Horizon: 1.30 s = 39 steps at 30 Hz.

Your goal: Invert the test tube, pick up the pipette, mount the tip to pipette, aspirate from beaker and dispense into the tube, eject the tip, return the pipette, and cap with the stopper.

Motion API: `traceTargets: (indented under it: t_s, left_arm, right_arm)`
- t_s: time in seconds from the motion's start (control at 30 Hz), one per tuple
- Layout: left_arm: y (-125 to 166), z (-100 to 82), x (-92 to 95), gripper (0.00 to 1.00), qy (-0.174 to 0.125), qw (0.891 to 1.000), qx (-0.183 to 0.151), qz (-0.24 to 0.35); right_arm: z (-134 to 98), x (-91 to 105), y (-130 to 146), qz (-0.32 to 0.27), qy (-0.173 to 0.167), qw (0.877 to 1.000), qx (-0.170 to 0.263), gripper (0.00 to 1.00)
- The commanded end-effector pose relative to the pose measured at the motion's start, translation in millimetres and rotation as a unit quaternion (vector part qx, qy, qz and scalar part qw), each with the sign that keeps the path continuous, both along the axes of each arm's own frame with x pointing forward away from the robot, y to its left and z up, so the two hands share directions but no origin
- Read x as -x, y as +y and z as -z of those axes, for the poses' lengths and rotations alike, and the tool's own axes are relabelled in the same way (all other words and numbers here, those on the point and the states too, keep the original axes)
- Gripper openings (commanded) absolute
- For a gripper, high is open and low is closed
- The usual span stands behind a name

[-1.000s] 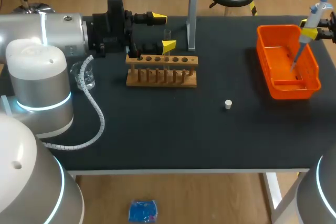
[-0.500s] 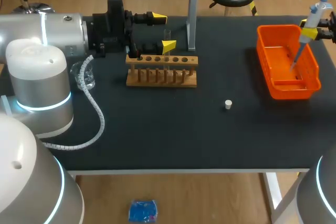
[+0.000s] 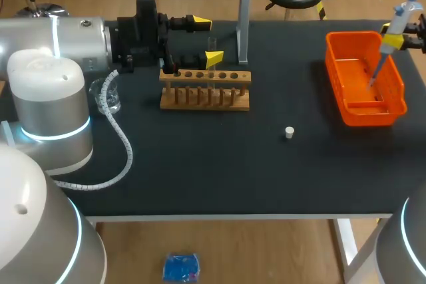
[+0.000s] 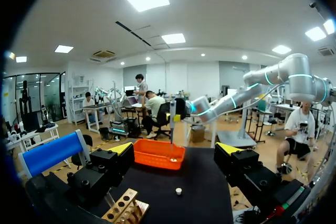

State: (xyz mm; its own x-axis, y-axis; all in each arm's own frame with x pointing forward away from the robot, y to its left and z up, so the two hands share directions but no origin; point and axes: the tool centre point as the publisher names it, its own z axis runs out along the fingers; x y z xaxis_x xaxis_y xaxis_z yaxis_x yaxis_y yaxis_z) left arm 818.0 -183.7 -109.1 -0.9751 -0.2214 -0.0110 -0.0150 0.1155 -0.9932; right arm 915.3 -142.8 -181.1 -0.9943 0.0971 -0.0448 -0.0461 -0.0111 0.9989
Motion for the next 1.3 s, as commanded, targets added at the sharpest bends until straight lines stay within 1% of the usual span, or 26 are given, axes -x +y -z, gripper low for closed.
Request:
traceTargets:
  t_s: [0.03,0.23,0.73,1.17,1.2,1.3]
  left_arm:
    - [-0.5,0.5,-0.6,1.0,0.0,1.0,0.0,0.0]
    - [-0.5,0.5,-0.6,1.0,0.0,1.0,0.0,0.0]
    - [-0.5,0.5,-0.6,1.0,0.0,1.0,0.0,0.0]
    - [-0.5,0.5,-0.6,1.0,0.0,1.0,0.0,0.0]
    - [-2.5,-2.4,-0.7,1.0,0.002,1.0,-0.009,-0.004]
    - [-10.7,-14.1,-2.4,1.0,-0.001,1.0,-0.019,-0.008]
  right_arm:
    - [-1.4,-1.7,-2.5,-0.006,-0.004,1.0,0.001,0.0]
    - [-3.1,-0.5,-0.3,-0.023,-0.005,1.0,0.001,0.0]
    - [-1.5,2.6,1.4,-0.038,-0.014,0.999,0.0,0.0]
    - [-0.6,4.0,2.0,-0.042,-0.015,0.999,0.002,0.0]
    - [-0.6,4.0,2.0,-0.042,-0.015,0.999,0.002,0.0]
    - [-0.6,4.0,2.0,-0.042,-0.015,0.999,0.002,0.0]
